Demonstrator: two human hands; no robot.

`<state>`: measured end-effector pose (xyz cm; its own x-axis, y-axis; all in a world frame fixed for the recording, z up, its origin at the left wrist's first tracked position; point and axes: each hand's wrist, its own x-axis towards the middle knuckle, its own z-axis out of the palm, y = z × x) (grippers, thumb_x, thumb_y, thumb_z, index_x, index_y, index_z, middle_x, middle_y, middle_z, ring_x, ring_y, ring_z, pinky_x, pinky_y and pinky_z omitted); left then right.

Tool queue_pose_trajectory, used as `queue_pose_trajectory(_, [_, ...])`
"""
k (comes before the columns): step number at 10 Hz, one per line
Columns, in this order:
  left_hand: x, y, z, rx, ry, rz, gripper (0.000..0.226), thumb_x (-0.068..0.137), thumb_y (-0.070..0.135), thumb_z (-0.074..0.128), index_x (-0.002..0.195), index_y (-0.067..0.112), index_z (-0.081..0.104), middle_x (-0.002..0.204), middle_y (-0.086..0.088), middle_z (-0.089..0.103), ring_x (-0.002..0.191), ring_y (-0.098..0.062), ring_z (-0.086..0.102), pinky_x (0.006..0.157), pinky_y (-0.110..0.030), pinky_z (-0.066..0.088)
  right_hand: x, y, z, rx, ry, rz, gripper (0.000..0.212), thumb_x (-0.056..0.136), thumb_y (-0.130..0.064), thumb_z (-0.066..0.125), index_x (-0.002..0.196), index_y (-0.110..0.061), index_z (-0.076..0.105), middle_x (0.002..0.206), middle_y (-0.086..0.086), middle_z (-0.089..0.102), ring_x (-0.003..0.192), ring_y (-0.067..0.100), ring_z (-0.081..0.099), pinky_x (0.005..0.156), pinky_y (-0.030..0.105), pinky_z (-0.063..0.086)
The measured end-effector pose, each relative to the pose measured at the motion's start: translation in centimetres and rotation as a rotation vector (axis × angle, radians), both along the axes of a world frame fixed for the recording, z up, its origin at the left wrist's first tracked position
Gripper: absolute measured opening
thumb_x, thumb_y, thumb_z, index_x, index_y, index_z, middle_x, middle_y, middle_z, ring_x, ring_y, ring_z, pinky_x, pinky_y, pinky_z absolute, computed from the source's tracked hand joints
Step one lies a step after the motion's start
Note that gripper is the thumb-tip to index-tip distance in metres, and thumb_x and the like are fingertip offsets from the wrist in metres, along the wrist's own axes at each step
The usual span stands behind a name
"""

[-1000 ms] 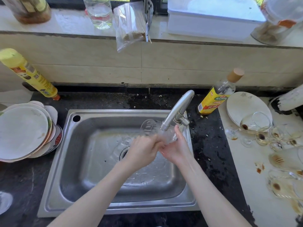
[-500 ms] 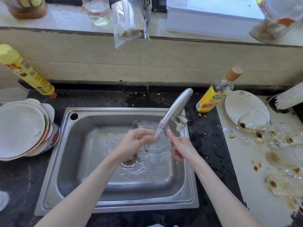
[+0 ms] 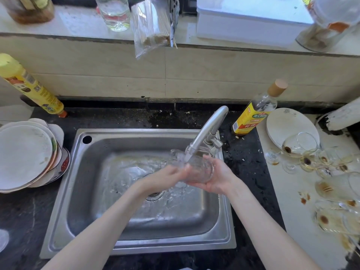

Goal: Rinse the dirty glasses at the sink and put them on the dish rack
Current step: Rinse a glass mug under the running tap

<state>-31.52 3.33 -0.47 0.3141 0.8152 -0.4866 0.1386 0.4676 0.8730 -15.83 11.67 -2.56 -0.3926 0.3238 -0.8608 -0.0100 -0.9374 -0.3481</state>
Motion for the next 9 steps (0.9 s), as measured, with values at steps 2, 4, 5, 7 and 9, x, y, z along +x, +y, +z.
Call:
queue_pose_trajectory(2, [0.2,0.2,-0.9,0.136,0.018,0.102,0.025,0.089,0.005,0.058,0.113,0.006,0.065,0.111,0.001,0.067,0.094,0.004,0.062,0.084,-0.010,0.046,-0.3,-0.5,-0.9,0.082,0.051,0.037,0.061,0.097,-0.053,0.027,0.101,-0.005,0.065,0.099,0.018,0.069,0.084,0.029,0.067,0.075,0.039,0.054])
queue_pose_trajectory(4, [0.0,1.5,-0.3,-0.274,-0.420,0.509,0.028,0.090,0.013,0.049,0.112,0.002,0.063,0.110,-0.011,0.068,0.094,-0.019,0.068,0.070,-0.027,0.057,0.0,-1.0,-2.2,0.314,0.096,0.034,0.081,0.072,-0.055,0.069,0.128,0.002,0.052,0.133,0.029,0.048,0.113,0.040,0.052,0.095,0.046,0.043])
queue_pose_trajectory(5, [1.3,1.8,0.5,-0.325,-0.527,0.596,0.046,0.087,0.021,0.049,0.130,0.002,0.050,0.131,-0.013,0.056,0.117,-0.023,0.056,0.093,-0.031,0.050,0.1,-0.2,-2.1,0.301,-0.055,0.015,0.063,0.080,-0.053,0.062,0.119,-0.004,0.061,0.119,0.026,0.061,0.108,0.038,0.061,0.085,0.048,0.053])
queue_pose_trajectory(7, [2.0,1.6,0.1,0.333,0.426,-0.453,0.051,0.092,0.012,0.050,0.137,0.032,0.041,0.141,0.011,0.043,0.129,-0.009,0.039,0.104,-0.014,0.025,0.6,0.3,-1.7,0.043,-0.192,0.094,0.048,0.090,-0.051,0.051,0.116,-0.011,0.058,0.099,0.015,0.067,0.083,0.030,0.066,0.052,0.034,0.055])
queue_pose_trajectory(9, [1.2,1.5,-1.3,0.083,-0.007,0.122,0.026,0.087,0.014,0.062,0.113,0.012,0.066,0.113,-0.002,0.068,0.108,-0.015,0.062,0.097,-0.030,0.047,1.3,-0.6,-2.2,0.118,-0.051,0.182,0.077,0.080,-0.074,0.040,0.127,-0.015,0.057,0.096,0.012,0.061,0.081,0.023,0.059,0.070,0.035,0.054])
